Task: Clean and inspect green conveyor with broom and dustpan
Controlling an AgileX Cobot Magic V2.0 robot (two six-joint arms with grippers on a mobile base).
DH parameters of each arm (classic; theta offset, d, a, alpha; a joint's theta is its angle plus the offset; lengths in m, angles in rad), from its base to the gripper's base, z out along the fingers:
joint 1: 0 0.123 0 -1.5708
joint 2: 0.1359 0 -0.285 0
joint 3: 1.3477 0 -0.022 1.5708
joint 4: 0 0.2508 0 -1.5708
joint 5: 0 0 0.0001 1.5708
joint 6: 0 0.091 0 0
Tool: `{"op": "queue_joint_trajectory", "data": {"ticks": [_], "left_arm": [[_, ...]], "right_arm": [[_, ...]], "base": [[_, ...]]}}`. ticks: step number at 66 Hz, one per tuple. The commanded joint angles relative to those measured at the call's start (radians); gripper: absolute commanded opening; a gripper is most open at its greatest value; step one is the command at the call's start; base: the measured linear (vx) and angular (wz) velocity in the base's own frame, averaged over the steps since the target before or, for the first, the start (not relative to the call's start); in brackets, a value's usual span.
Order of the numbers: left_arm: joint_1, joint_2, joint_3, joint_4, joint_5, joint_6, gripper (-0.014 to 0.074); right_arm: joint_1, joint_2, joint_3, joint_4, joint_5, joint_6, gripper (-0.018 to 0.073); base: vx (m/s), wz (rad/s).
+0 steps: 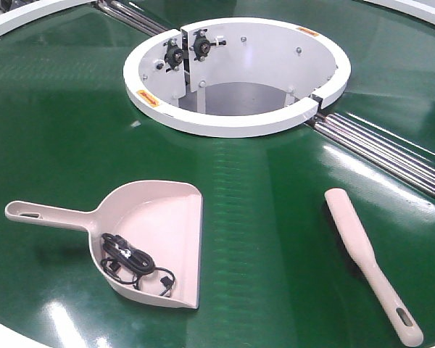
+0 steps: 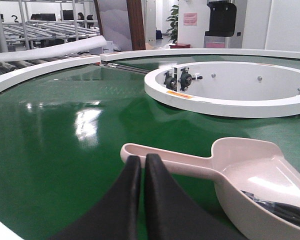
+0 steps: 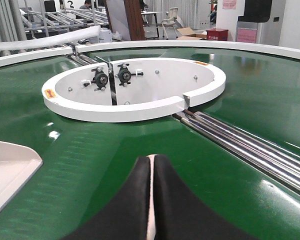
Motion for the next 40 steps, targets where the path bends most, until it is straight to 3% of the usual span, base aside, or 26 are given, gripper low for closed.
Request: {"op": "queue_joint_trajectory", "data": {"ticks": [1,40], "left_arm": [[0.003,-0.015,0.031,-0.011,-0.078,-0.009,-0.0008],[0.003,-0.015,0.03,-0.011,-0.078,-0.009,-0.0007]], "right_arm": [[0.003,0.02,-0.028,-0.001,-0.077,-0.002,-0.001],[0.003,0.02,-0.028,-0.001,-0.077,-0.002,-0.001]], "base": [[0.0,0.0],[0.0,0.0]]}}
